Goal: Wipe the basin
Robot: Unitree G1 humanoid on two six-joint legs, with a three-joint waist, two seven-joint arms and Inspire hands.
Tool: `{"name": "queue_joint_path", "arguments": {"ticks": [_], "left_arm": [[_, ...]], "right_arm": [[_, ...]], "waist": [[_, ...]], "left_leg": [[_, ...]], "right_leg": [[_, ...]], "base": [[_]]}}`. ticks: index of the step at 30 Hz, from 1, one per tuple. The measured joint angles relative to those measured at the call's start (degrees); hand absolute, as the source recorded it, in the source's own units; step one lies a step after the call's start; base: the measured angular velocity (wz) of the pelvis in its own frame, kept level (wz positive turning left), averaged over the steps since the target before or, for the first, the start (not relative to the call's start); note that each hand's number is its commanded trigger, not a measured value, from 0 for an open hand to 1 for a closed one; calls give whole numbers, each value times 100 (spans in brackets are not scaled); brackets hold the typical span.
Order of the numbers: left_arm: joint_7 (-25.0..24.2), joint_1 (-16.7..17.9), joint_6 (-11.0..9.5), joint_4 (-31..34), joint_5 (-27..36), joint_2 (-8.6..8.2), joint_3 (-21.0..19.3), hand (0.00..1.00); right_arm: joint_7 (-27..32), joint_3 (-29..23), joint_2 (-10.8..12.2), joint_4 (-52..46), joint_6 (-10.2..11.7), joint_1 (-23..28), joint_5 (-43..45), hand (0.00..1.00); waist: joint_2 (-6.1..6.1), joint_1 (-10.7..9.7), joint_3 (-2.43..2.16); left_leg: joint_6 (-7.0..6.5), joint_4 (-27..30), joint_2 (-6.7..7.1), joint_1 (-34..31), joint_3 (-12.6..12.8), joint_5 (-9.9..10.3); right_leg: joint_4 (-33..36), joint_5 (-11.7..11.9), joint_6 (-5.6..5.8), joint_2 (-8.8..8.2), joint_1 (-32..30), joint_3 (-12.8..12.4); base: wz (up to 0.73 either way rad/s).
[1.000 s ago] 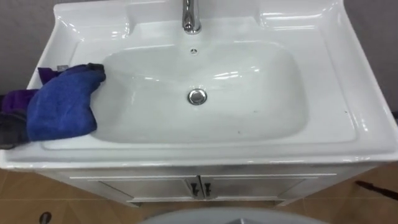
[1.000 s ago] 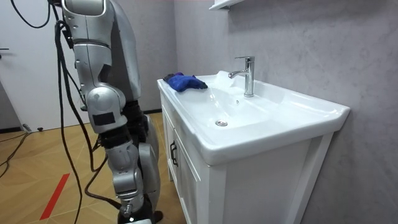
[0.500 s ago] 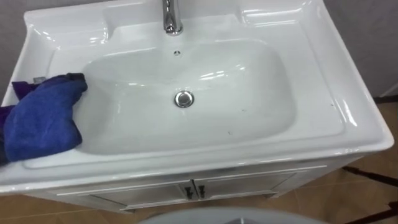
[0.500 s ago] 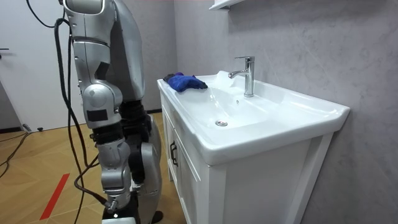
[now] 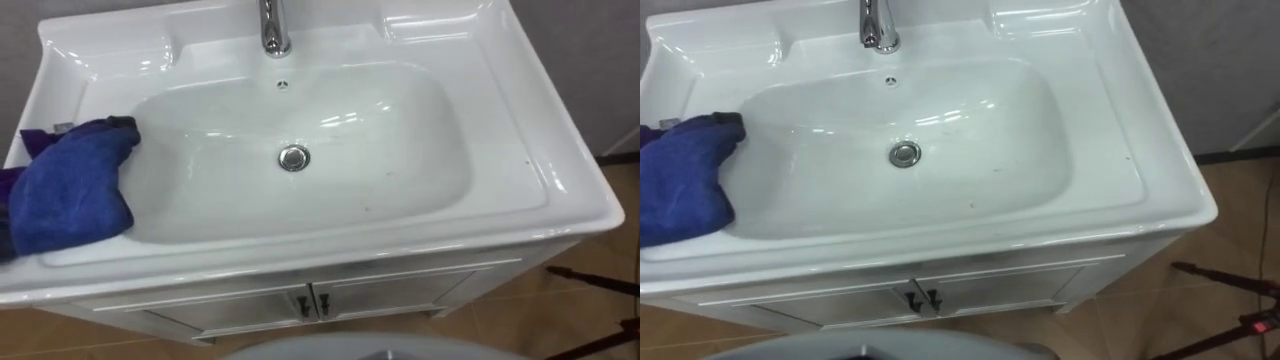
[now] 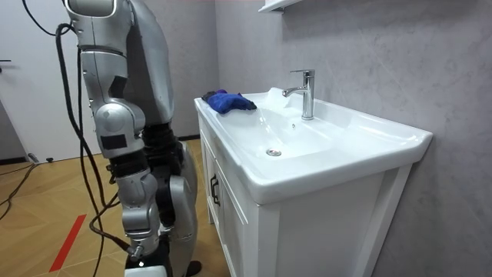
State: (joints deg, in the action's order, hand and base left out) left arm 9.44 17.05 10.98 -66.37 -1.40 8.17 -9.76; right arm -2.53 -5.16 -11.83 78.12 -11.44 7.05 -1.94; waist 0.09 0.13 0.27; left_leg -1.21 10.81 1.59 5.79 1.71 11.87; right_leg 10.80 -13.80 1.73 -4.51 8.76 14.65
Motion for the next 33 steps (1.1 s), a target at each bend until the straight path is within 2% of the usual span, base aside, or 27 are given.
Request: {"name": "queue_joint_path", "arguments": {"ticks": [4,14,20,33], "left_arm": [[-167,-9,17,22,-163,-2,151,0],[-473,-117,21,21,-328,1,211,0],[-555,-130,61,20,-329,4,211,0],[-627,-203,119,11,-331,4,211,0]], "right_arm": [[-19,63,1,-11,-60,94,13,0],[-150,59,12,-17,-61,134,222,0],[-270,64,60,-17,-73,132,223,0],[-334,59,80,-13,-117,105,223,0]], "waist": [[-7,-6,-3],[-7,-35,-1],[-36,-143,-1],[-45,-146,6]], "left_leg": [[-1,-15,-8,-11,68,0],[5,-6,-70,6,294,62],[9,11,-81,-4,289,76],[9,18,-81,-5,299,76]], "right_leg": [[22,5,-1,0,-57,-62],[102,9,-9,44,-160,-308],[98,9,-11,53,-165,-328],[83,5,-16,54,-176,-338]], "base": [[-8],[-12],[-2],[0]]}}
